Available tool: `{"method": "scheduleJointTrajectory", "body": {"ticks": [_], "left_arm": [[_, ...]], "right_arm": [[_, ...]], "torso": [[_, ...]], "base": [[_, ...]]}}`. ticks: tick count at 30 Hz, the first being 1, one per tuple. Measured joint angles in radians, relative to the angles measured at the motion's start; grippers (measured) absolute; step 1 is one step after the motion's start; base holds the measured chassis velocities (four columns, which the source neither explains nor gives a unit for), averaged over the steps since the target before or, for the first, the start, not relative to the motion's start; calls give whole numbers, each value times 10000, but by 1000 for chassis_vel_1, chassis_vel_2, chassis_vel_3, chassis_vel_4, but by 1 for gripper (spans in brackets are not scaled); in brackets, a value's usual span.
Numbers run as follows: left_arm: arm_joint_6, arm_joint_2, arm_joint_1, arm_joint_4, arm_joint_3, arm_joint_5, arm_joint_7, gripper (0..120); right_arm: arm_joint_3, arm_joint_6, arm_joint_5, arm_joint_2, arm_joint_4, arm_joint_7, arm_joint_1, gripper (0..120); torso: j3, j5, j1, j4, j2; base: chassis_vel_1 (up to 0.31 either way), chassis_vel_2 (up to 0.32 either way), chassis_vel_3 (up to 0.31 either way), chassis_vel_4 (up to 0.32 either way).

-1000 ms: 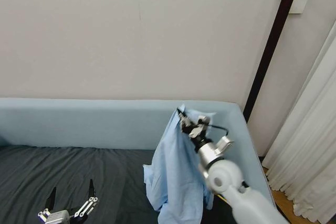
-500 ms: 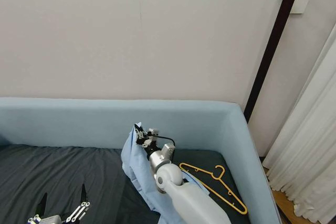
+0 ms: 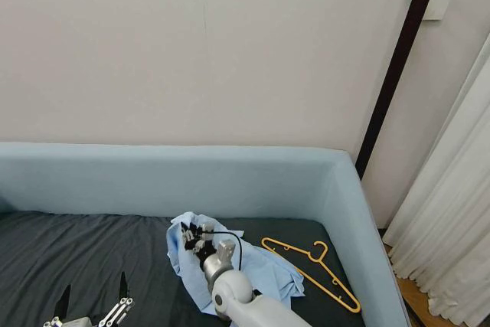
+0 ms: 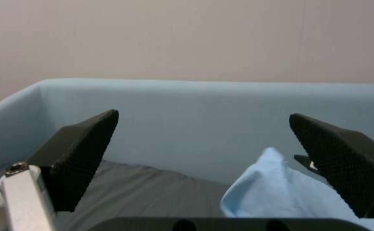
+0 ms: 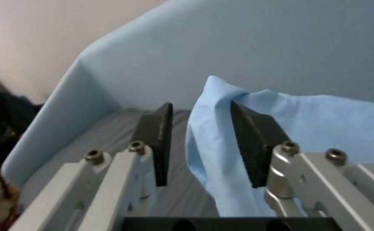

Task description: Pick up the clothes from the sofa and hang them on the clothes hanger.

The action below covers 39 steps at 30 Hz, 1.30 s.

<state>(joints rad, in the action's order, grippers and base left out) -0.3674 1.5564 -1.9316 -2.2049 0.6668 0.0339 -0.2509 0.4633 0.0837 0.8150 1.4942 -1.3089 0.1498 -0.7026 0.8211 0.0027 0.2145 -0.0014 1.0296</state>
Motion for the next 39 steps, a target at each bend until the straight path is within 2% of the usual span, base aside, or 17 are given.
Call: {"method": "scheduleJointTrajectory", "body": {"ticks": [1,2,6,8,11,13,16,21,23,27,30,32,33,37,39], "left_arm": [[-22,-23,0,7,-33,-17,-16,100],[-22,-23,0,7,-33,-17,-16,100],[-61,-119,35,36,-116,-30,-51,100],[-63,-135,42,39,-119,-30,-55,100],[-69,-224,127,53,-168,-7,-71,100],[-70,-236,156,57,-191,3,-72,100],[-70,-284,316,145,-301,15,-76,100],[-12,-302,559,298,-533,18,-73,100],[21,-304,611,324,-597,15,-70,100],[134,-314,755,371,-716,5,-41,100],[152,-341,781,390,-720,11,-31,100],[154,-359,775,427,-716,14,-26,100],[154,-359,775,427,-716,14,-26,100],[123,-332,708,449,-705,1,-24,100],[118,-320,691,444,-703,-5,-24,100]], "right_arm": [[124,-130,3,-334,-490,-96,-182,45],[124,-130,3,-334,-490,-96,-182,45],[27,-488,186,-1231,-1585,216,-658,65],[-64,-550,244,-1314,-1708,373,-705,68],[-1047,-1836,936,-1770,-2537,2377,-909,84],[-1274,-2161,1125,-1855,-2669,2721,-920,86],[-2416,-4103,2104,-2357,-3223,4114,-951,98],[-3488,-5493,2985,-2719,-3462,5591,-1127,100],[-3725,-5708,3123,-2705,-3395,5966,-1169,100],[-4796,-6491,3588,-2475,-2585,6981,-1341,100],[-5233,-6732,3595,-2444,-2094,6795,-1492,100],[-5435,-6888,3419,-2563,-1751,5950,-1733,100],[-5435,-6888,3419,-2563,-1751,5950,-1733,100],[-5435,-7043,2481,-2805,-1458,3928,-2190,100],[-5410,-7044,2267,-2818,-1398,3631,-2242,100]], "torso": [[0,3,0,0,0],[0,3,0,0,0],[0,3,-1,-1,1],[0,3,-1,0,0],[0,1,-1,-1,0],[0,2,0,0,0],[1,2,-1,0,0],[1,1,-1,-2,0],[1,2,-1,0,0],[1,2,-1,0,0],[1,2,0,0,0],[1,0,0,0,0],[1,0,0,0,0],[1,1,0,-1,0],[1,0,-1,-1,0]], "base": [[0,0,0,0],[0,0,0,0],[0,0,0,0],[0,0,0,0],[0,0,0,0],[0,0,0,0],[0,0,0,0],[0,0,0,0],[0,0,0,0],[0,0,0,0],[0,0,0,0],[0,0,0,0],[0,0,0,0],[0,0,0,0],[0,0,0,0]]}}
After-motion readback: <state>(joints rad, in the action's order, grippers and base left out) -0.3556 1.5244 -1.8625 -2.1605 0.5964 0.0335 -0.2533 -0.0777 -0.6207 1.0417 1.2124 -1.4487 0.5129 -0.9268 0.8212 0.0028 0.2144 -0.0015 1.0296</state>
